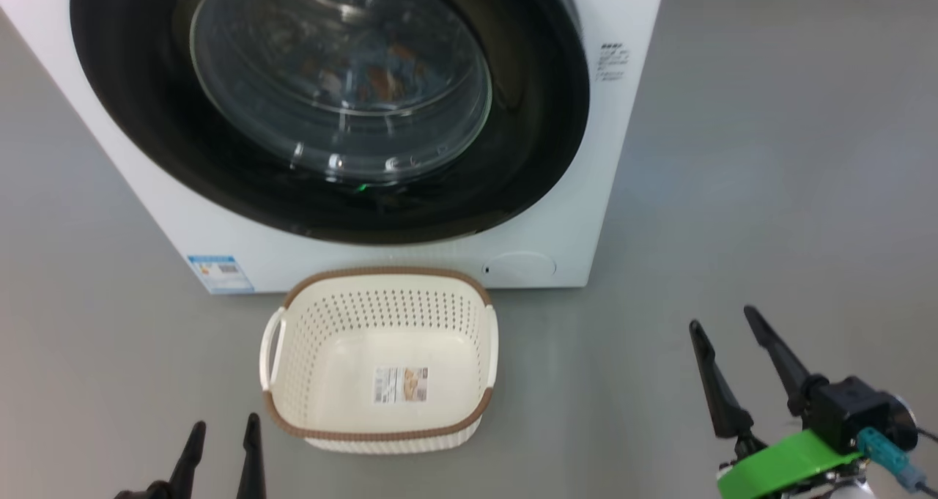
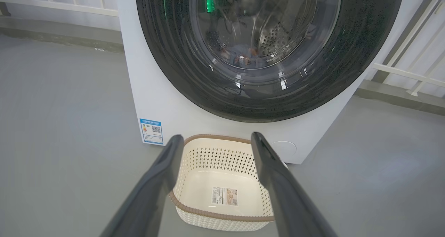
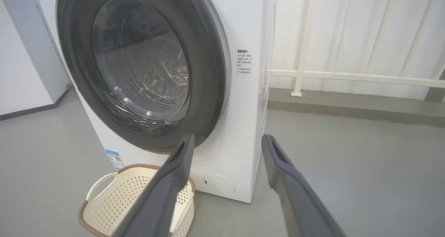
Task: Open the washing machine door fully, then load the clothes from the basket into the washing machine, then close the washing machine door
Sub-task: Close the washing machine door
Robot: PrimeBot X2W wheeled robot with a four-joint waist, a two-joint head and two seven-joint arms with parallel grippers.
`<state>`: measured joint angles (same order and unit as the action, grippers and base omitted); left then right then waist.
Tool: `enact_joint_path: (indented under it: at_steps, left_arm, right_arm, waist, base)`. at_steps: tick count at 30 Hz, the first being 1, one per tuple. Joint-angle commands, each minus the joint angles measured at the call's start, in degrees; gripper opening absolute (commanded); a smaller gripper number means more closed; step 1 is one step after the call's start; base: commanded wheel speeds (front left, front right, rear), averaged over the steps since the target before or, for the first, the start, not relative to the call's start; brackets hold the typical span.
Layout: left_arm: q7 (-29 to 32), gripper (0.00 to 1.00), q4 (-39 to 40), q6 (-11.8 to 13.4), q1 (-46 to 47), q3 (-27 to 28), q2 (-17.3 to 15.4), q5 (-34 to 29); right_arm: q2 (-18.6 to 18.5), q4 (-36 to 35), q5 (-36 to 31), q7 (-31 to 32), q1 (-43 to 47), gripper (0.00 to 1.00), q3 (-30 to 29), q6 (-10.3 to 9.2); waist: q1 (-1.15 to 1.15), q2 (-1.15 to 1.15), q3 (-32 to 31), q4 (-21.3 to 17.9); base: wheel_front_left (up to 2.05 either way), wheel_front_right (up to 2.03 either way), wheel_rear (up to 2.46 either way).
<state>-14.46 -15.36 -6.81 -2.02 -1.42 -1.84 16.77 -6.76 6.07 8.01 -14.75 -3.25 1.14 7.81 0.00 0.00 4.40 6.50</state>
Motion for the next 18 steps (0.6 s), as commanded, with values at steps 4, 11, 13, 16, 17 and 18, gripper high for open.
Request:
enact_joint_path:
  at_steps: [4,11,13,16,17,18]
  left_arm:
    - [-0.54,1.00,1.09,0.24,-0.74,2.58,-1.04,-0.55]
    - [-0.54,1.00,1.55,0.65,-1.58,2.63,-1.04,-0.39]
    - [-0.54,1.00,1.60,0.62,-1.93,2.48,-1.04,-0.24]
    - [-0.54,1.00,1.76,0.58,-2.19,2.24,-1.04,-0.31]
    - [-0.54,1.00,1.81,0.56,-2.22,2.17,-1.04,-0.31]
    - [-0.54,1.00,1.83,0.54,-2.24,2.15,-1.04,-0.35]
  right_arm:
    - [0.47,-0.88,0.82,-0.25,2.10,1.00,0.61,-0.32]
    - [1.23,0.55,-0.23,-0.25,4.07,1.00,-1.63,-0.32]
    - [1.36,1.43,-0.61,-0.25,4.13,1.00,-2.11,-0.32]
    - [1.50,2.48,-0.88,-0.25,3.98,1.00,-2.92,-0.32]
    - [1.49,2.74,-0.95,-0.25,3.94,1.00,-3.17,-0.32]
    - [1.44,2.97,-1.00,-0.25,3.86,1.00,-3.39,-0.32]
  waist:
    - [0.00,0.00,-4.67,-3.15]
    - [0.00,0.00,-5.11,-3.81]
    - [0.00,0.00,-5.03,-4.07]
    - [0.00,0.00,-4.87,-4.19]
    - [0.00,0.00,-4.82,-4.17]
    - [0.00,0.00,-4.78,-4.13]
  base:
    - [0.00,0.00,0.00]
    - [0.00,0.00,0.00]
    - [0.00,0.00,0.00]
    - [0.00,0.00,0.00]
    - [0.00,0.00,0.00]
    - [0.00,0.00,0.00]
